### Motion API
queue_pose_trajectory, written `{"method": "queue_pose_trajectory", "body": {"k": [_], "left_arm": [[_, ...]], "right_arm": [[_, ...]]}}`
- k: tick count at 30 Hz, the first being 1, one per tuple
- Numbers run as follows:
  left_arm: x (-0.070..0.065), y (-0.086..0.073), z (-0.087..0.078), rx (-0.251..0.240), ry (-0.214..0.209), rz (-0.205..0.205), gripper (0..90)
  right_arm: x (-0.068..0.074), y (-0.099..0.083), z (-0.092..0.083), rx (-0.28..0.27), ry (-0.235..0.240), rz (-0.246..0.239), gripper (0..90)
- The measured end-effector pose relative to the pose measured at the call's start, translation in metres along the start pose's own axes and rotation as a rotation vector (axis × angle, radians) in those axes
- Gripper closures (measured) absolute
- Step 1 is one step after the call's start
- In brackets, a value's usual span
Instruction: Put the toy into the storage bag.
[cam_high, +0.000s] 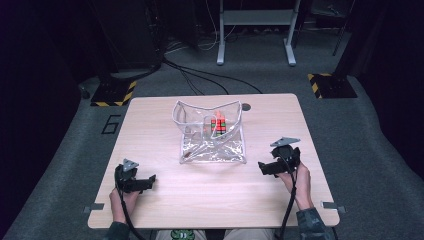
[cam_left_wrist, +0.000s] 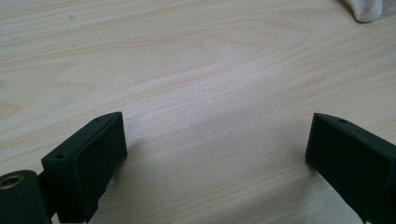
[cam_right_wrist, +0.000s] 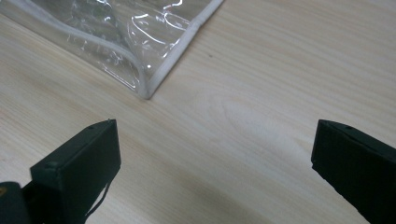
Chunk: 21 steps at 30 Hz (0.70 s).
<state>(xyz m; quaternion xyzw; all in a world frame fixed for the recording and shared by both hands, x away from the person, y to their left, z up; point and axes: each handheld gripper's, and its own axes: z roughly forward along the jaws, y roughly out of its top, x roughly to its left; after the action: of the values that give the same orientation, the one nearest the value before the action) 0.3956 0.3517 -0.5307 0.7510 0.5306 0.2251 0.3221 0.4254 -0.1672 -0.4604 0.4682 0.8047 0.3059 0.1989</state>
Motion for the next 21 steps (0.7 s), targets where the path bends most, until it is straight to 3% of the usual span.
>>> {"method": "queue_pose_trajectory", "body": {"k": [4,13,21], "left_arm": [[0.000,0.000,0.000,0.000,0.000,0.000,5.2],[0.000,0.000,0.000,0.000,0.000,0.000,5.2],[-0.001,0.000,0.000,-0.007,0.001,-0.009,5.2]], "right_arm": [[-0.003,-0.013,0.004,0.026,-0.024,0.024,0.7],[-0.007,-0.038,0.013,0.046,-0.018,0.075,0.7],[-0.013,-0.055,0.016,0.022,-0.028,0.115,0.6]]}}
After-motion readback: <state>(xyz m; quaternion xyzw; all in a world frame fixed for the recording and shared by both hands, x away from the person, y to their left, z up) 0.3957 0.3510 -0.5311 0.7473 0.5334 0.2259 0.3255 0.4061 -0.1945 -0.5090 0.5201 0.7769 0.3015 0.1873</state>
